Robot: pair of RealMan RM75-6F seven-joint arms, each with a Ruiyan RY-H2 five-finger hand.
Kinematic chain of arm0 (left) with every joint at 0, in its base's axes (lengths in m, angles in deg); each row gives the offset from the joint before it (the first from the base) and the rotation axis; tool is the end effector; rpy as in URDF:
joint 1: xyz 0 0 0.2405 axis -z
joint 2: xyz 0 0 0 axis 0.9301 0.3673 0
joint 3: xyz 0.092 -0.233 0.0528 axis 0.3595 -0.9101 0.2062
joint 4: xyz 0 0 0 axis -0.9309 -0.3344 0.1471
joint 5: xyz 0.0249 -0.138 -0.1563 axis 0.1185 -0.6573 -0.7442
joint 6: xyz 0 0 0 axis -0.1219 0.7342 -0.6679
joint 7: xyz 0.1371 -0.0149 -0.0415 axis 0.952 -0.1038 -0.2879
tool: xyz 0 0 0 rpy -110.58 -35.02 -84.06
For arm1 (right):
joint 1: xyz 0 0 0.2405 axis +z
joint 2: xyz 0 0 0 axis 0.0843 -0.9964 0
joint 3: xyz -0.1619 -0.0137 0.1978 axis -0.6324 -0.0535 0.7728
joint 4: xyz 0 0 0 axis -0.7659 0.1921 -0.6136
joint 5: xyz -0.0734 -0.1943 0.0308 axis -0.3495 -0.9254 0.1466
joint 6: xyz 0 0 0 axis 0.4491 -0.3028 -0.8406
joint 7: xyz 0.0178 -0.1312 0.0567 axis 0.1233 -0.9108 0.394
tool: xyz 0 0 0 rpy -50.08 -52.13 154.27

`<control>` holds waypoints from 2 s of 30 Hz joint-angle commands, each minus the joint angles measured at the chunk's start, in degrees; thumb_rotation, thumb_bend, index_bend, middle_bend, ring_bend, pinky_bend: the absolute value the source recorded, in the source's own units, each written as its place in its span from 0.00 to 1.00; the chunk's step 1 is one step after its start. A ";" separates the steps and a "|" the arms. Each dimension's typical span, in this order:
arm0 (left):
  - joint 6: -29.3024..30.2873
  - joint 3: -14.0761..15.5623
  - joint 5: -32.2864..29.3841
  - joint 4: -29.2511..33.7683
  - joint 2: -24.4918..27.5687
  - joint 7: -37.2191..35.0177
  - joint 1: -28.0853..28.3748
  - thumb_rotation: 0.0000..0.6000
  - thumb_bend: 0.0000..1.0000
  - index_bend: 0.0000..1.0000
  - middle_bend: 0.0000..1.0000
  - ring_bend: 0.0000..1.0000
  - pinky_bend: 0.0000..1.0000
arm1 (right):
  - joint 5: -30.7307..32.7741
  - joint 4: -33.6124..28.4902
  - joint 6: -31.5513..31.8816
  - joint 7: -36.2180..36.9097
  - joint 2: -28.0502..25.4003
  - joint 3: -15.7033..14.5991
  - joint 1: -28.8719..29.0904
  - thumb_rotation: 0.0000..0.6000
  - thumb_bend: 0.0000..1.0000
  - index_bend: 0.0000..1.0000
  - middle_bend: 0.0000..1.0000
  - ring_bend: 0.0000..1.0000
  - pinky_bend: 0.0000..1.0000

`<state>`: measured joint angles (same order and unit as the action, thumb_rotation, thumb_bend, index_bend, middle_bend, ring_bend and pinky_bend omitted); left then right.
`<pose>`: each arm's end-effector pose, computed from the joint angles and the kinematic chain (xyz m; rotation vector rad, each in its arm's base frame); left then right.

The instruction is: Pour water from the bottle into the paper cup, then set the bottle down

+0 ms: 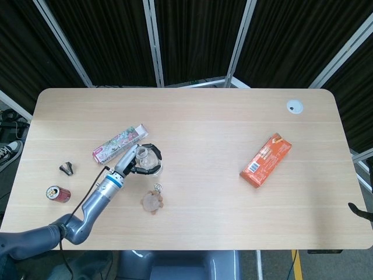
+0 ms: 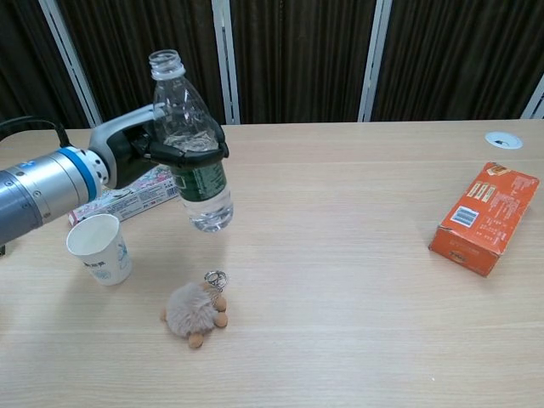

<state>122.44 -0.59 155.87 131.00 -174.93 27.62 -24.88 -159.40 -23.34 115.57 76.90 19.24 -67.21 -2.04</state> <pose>-0.1403 0.3517 -0.0465 -1.4339 -1.9836 -1.6145 -0.3427 -0.1857 0.2174 1.2293 -0.7658 0.6862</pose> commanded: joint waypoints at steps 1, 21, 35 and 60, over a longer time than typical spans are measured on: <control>-1.01 -0.22 -0.86 -1.70 -2.31 0.78 0.20 1.00 0.49 0.63 0.51 0.31 0.34 | 0.03 0.08 -0.08 0.07 0.00 -0.01 0.01 1.00 0.00 0.00 0.00 0.00 0.00; -3.27 -0.32 -0.78 -11.03 -9.56 0.84 -0.03 1.00 0.47 0.63 0.51 0.31 0.33 | 0.79 0.93 -1.59 0.62 0.12 0.02 0.47 1.00 0.00 0.00 0.00 0.00 0.00; -3.22 1.05 1.64 -11.58 -8.66 0.70 -0.66 1.00 0.16 0.27 0.19 0.14 0.14 | 0.41 0.79 -1.25 0.73 0.01 -0.06 0.38 1.00 0.00 0.00 0.00 0.00 0.00; 14.40 4.82 3.83 8.38 15.59 12.23 -15.17 1.00 0.00 0.00 0.00 0.00 0.00 | -4.91 -1.43 2.37 3.47 -1.54 -1.26 -0.87 1.00 0.00 0.00 0.00 0.00 0.00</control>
<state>132.87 3.36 159.62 136.77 -162.34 35.64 -36.76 -163.99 -24.60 117.70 80.16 17.83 -68.35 -2.85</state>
